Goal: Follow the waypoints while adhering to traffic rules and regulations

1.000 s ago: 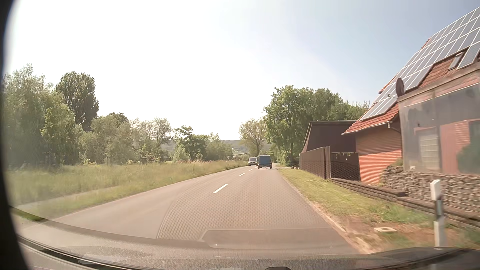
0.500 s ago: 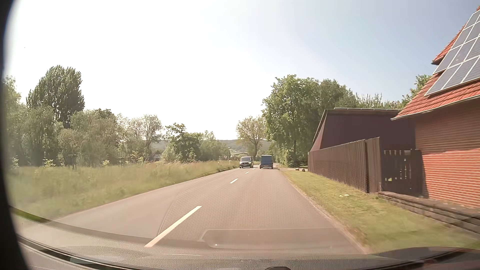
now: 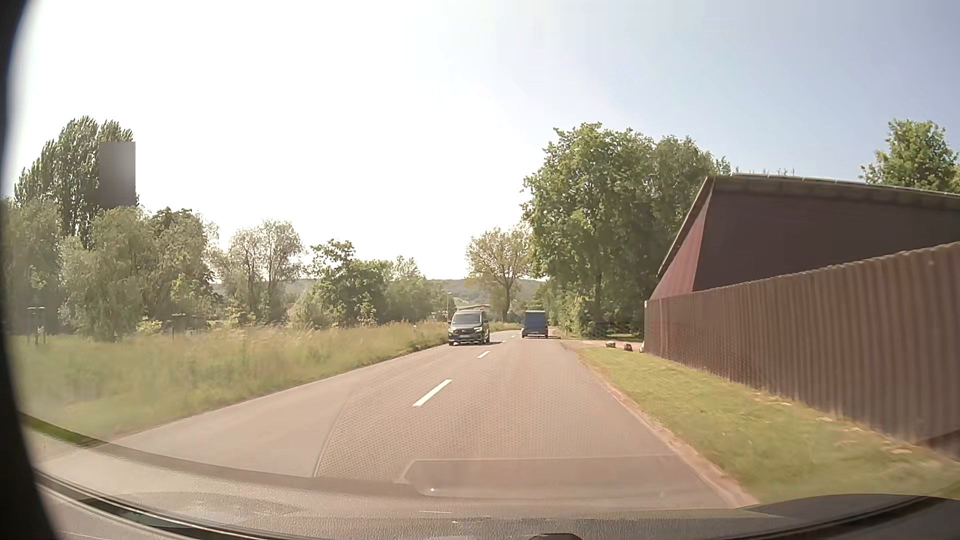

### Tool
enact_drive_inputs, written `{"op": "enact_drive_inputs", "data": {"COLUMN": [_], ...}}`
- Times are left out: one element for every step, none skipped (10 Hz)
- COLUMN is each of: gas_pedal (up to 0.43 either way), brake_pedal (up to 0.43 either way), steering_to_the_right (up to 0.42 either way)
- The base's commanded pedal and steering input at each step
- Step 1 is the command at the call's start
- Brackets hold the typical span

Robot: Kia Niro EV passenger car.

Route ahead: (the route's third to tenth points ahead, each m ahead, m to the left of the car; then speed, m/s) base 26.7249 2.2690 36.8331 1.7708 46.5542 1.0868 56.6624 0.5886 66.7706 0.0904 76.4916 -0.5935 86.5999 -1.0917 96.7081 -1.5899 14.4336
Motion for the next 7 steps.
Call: {"op": "enact_drive_inputs", "data": {"gas_pedal": [0.177, 0.177, 0.177, 0.177, 0.177, 0.177, 0.177], "brake_pedal": [0.0, 0.0, 0.0, 0.0, 0.0, 0.0, 0.0], "steering_to_the_right": [0.004, 0.004, 0.004, 0.005, 0.006, 0.006, 0.006]}}
